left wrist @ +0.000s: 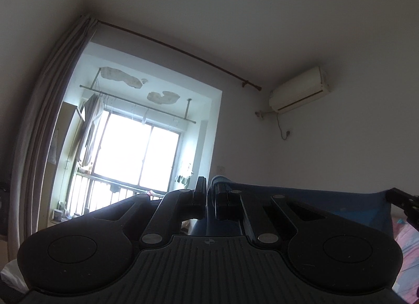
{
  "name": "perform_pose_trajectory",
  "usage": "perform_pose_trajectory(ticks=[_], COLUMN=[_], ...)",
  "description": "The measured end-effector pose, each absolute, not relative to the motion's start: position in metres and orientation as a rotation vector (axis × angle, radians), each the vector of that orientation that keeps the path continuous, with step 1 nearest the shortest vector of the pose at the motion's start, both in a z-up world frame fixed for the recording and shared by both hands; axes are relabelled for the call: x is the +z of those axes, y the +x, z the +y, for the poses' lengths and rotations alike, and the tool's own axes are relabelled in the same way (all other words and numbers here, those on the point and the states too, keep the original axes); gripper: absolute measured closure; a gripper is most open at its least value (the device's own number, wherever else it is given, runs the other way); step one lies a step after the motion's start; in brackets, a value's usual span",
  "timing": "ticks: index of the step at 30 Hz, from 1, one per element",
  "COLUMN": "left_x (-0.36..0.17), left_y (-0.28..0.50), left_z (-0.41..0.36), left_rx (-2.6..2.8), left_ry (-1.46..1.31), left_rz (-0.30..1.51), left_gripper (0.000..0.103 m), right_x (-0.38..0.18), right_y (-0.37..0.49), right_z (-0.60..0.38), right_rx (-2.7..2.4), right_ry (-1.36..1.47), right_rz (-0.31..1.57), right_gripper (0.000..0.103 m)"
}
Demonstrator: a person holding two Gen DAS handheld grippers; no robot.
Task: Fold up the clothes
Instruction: 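Hold the T-shirt high with both grippers and shake it out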
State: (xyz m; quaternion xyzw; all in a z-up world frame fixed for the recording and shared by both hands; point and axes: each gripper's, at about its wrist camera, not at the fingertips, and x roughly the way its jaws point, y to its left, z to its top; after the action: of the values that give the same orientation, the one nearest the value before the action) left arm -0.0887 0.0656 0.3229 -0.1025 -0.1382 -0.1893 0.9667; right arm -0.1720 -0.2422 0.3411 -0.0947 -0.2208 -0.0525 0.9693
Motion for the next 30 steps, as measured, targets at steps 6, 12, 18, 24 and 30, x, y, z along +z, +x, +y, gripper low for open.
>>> perform_pose_trajectory(ticks=[6, 12, 18, 24, 30], left_x=[0.305, 0.258, 0.198, 0.137, 0.082], left_y=[-0.084, -0.041, 0.039, 0.124, 0.196], left_z=[0.066, 0.065, 0.066, 0.069, 0.064], left_rx=[-0.397, -0.341, -0.218, -0.108, -0.046], left_ry=[-0.212, -0.197, -0.190, -0.152, -0.105], left_rz=[-0.204, -0.062, 0.127, 0.256, 0.368], left_gripper=[0.098, 0.098, 0.098, 0.098, 0.098], right_x=[0.326, 0.292, 0.243, 0.193, 0.131], right_y=[-0.166, -0.118, -0.043, 0.038, 0.117], right_z=[-0.245, -0.242, -0.219, -0.193, -0.178], right_rx=[-0.110, -0.113, -0.083, -0.048, -0.036], right_ry=[-0.172, -0.191, -0.254, -0.316, -0.346], right_rz=[-0.412, -0.287, -0.130, 0.013, 0.165], right_gripper=[0.098, 0.098, 0.098, 0.098, 0.098])
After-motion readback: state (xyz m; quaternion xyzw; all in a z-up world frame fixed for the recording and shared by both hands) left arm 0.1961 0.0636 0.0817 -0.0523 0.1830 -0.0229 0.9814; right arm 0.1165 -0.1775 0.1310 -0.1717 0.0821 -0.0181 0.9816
